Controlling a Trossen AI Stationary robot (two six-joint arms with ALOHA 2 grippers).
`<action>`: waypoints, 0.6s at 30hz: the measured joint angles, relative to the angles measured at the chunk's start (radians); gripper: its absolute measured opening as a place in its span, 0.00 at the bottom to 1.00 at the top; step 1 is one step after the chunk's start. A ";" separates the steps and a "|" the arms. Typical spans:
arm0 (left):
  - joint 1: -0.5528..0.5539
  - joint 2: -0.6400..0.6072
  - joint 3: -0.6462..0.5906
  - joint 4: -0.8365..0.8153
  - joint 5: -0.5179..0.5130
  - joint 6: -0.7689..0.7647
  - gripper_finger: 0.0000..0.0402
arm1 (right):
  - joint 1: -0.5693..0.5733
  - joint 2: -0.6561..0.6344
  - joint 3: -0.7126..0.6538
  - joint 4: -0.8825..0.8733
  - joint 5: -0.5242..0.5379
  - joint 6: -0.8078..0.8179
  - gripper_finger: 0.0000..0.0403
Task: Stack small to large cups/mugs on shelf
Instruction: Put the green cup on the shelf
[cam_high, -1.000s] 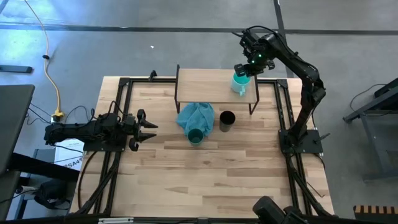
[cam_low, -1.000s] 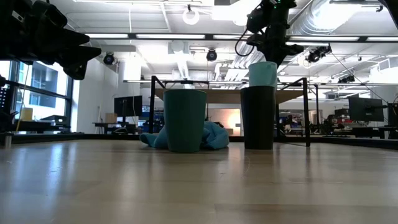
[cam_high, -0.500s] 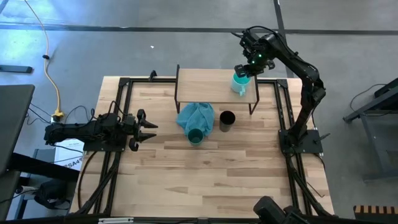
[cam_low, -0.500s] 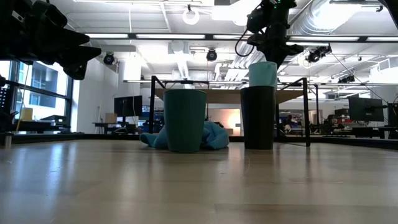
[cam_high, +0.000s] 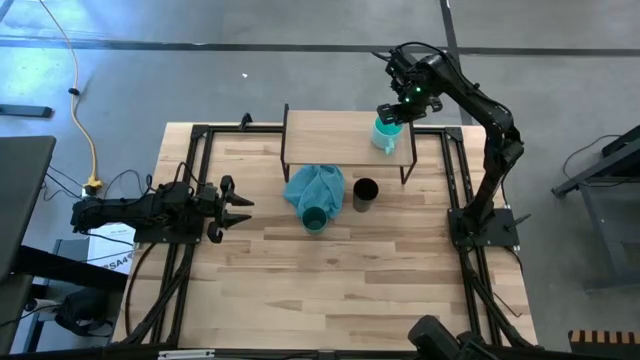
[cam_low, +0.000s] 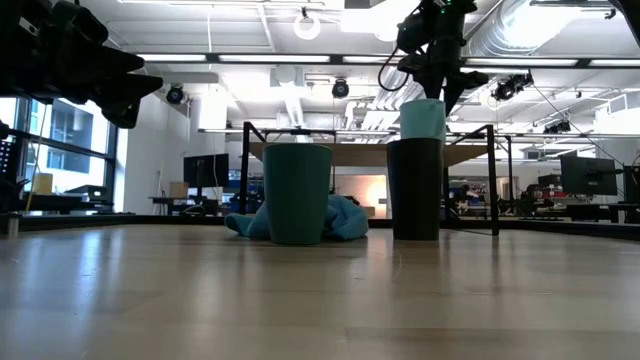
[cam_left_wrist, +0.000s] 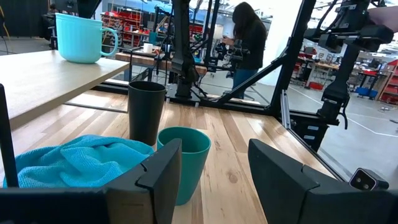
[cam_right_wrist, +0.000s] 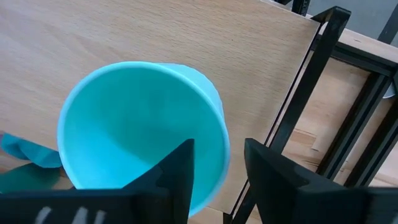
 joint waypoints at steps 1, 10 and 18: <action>0.000 0.000 0.000 0.000 0.000 0.000 0.44 | 0.000 0.000 0.000 0.000 0.000 0.000 0.33; 0.000 0.000 0.000 0.000 0.000 0.000 0.44 | -0.007 -0.030 0.019 0.003 -0.011 0.001 0.34; 0.000 0.000 0.000 0.048 0.038 -0.129 0.44 | 0.008 -0.055 0.207 -0.023 -0.056 -0.009 0.34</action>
